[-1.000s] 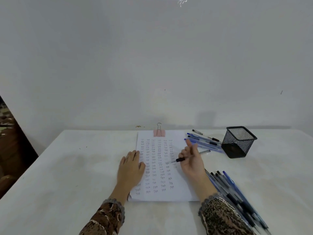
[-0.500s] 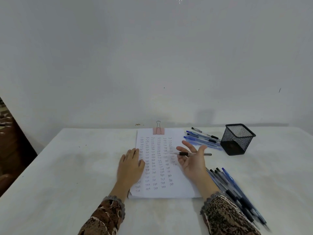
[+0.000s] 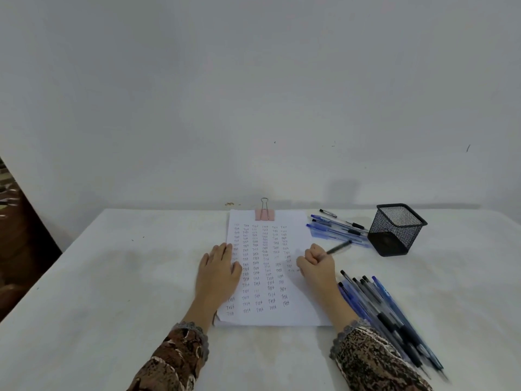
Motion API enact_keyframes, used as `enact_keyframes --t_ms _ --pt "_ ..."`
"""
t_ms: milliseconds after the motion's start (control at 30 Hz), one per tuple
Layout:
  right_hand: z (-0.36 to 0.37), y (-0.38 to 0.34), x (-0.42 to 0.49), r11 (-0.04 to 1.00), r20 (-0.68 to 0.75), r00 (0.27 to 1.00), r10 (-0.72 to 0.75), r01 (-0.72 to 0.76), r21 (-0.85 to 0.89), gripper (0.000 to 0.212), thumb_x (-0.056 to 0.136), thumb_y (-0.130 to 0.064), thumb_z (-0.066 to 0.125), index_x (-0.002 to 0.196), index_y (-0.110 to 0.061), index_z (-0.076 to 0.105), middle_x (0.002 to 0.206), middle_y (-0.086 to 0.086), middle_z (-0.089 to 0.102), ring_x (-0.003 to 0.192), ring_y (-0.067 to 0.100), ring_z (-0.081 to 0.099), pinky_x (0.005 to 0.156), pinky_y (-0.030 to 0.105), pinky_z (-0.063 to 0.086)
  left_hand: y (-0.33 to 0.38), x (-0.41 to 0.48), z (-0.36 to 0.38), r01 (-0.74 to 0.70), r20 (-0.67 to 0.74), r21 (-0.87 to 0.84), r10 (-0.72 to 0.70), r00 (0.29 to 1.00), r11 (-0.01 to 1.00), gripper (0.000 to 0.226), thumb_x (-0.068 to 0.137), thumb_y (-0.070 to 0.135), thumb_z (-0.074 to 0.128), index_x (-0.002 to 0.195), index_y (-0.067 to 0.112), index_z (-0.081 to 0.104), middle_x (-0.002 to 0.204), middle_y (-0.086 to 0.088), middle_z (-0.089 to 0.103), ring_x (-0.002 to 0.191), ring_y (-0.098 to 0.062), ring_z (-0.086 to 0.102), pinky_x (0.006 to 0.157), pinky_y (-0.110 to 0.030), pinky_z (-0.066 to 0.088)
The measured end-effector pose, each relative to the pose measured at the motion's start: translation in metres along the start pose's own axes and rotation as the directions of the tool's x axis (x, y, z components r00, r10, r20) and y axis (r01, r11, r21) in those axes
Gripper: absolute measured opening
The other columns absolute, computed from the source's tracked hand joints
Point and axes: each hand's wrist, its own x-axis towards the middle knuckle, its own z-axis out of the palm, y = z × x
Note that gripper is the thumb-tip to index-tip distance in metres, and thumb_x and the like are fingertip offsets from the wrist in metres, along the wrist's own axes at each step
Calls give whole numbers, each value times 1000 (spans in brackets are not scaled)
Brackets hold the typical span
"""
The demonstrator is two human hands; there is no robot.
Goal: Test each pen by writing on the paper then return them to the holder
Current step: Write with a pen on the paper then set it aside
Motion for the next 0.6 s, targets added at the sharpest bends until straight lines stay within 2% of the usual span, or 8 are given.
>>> enact_keyframes --t_ms 67,167,267,400,533,600 --pt "3 -2 -1 1000 18 1000 -9 9 -29 61 81 9 56 39 -23 24 54 -7 24 47 6 24 49 17 28 0 0 1 -3 -1 12 3 1000 1000 53 98 30 26 146 11 17 152 -4 21 141 -18 18 117 -36 11" --pt "5 -5 -2 999 22 1000 -11 12 -37 58 90 -9 56 42 -22 27 52 -4 27 42 5 29 46 16 30 0 0 1 2 7 17 -2 1000 1000 53 98 30 25 146 11 16 153 -4 20 141 -18 17 117 -36 11" --pt "6 -6 -5 996 24 999 -33 35 -80 53 91 -8 54 47 -14 26 55 1 28 44 4 31 48 14 31 0 0 1 -6 3 18 6 1000 1000 53 97 30 25 146 11 17 152 -5 21 141 -19 18 117 -37 12" --pt "9 -9 -7 994 81 996 -37 45 -104 49 90 -6 53 49 -13 29 58 5 27 48 3 34 56 11 34 0 0 1 -4 5 18 4 1000 1000 53 98 30 25 146 11 16 153 -4 20 141 -18 17 117 -37 12" --pt "9 -5 -5 992 35 998 -45 48 -119 47 88 -3 54 49 -12 31 55 2 27 50 5 32 55 13 34 0 -1 0 -3 11 -2 3 1000 1000 53 98 30 25 147 12 15 153 -3 18 142 -17 15 118 -35 9" --pt "8 -4 -4 989 65 997 -47 55 -134 47 89 -5 54 49 -11 31 55 1 27 52 8 31 57 12 35 0 0 0 -3 9 6 3 1000 1000 53 98 30 25 147 11 15 153 -3 18 142 -17 15 118 -35 9"
